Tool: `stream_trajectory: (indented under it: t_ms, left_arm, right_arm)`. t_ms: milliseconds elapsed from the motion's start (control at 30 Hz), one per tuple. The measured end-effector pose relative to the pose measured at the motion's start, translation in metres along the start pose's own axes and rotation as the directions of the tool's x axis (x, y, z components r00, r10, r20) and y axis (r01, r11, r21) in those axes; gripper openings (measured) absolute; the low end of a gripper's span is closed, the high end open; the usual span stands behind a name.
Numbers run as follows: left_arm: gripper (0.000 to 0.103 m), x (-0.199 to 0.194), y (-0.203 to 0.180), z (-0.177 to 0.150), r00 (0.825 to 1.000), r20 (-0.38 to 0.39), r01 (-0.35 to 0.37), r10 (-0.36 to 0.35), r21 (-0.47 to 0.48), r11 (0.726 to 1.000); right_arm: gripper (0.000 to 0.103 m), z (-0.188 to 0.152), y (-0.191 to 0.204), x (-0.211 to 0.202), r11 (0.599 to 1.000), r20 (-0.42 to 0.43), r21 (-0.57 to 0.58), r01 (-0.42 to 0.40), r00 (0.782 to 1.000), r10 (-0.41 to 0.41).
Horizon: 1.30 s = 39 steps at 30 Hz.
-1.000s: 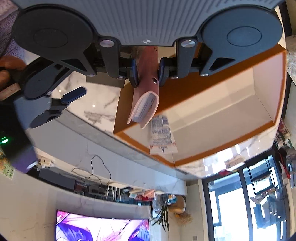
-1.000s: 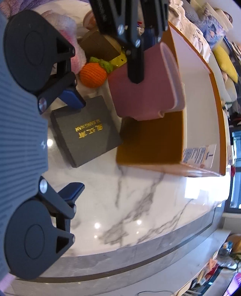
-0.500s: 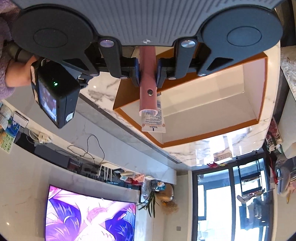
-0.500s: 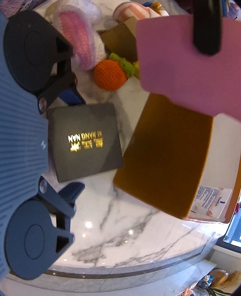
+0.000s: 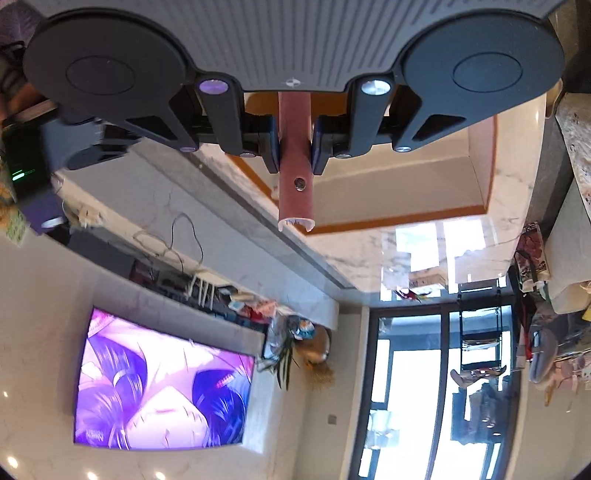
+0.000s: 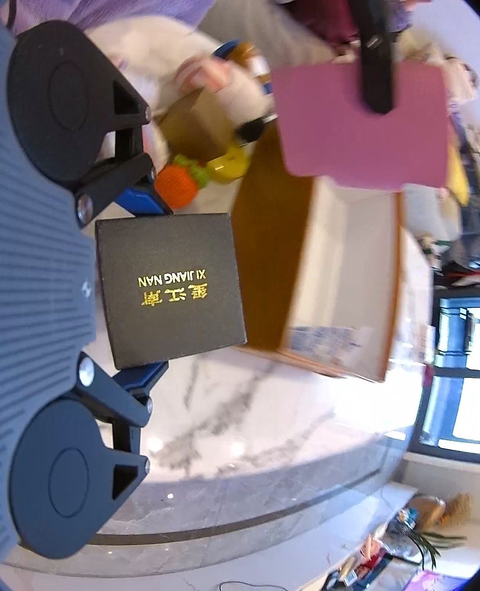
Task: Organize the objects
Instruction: 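Grasp the black gold-lettered box with the right gripper while the left gripper carries the card holder, then lower the black box and pink card holder into the orange box, opening both grippers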
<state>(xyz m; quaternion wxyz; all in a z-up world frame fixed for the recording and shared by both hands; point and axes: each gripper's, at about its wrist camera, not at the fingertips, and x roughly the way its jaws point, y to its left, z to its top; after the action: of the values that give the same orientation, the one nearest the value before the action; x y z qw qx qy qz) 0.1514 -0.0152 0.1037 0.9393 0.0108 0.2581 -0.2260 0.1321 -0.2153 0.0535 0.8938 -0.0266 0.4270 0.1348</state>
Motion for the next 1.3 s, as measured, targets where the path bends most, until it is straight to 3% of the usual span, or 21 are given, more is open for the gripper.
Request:
stream_trajectory:
  t_ms: [233, 367, 600, 800, 1300]
  left_arm:
    - [0.02, 0.006, 0.018, 0.018, 0.993, 0.071, -0.09, 0.09, -0.004, 0.996]
    - [0.02, 0.02, 0.033, 0.022, 0.997, 0.046, -0.067, 0.069, -0.052, 0.996]
    - [0.02, 0.05, 0.075, 0.019, 0.992, -0.066, -0.119, 0.111, -0.128, 0.985]
    - [0.02, 0.075, 0.109, 0.005, 0.976, -0.184, -0.155, 0.119, -0.197, 0.968]
    - [0.02, 0.107, 0.127, -0.01, 0.955, -0.296, -0.091, 0.008, -0.267, 0.959]
  right_arm:
    - [0.079, 0.048, -0.002, -0.039, 0.995, 0.125, 0.075, -0.068, 0.99, 0.058]
    - [0.079, 0.085, 0.008, -0.023, 0.998, 0.127, 0.028, -0.061, 0.99, 0.057]
    - [0.079, 0.127, 0.011, 0.046, 0.996, -0.027, -0.001, -0.093, 0.995, 0.093]
    - [0.079, 0.135, 0.016, 0.11, 0.991, -0.147, 0.094, -0.09, 0.984, 0.103]
    - [0.08, 0.129, 0.019, 0.181, 0.99, -0.315, 0.136, 0.021, 0.949, 0.023]
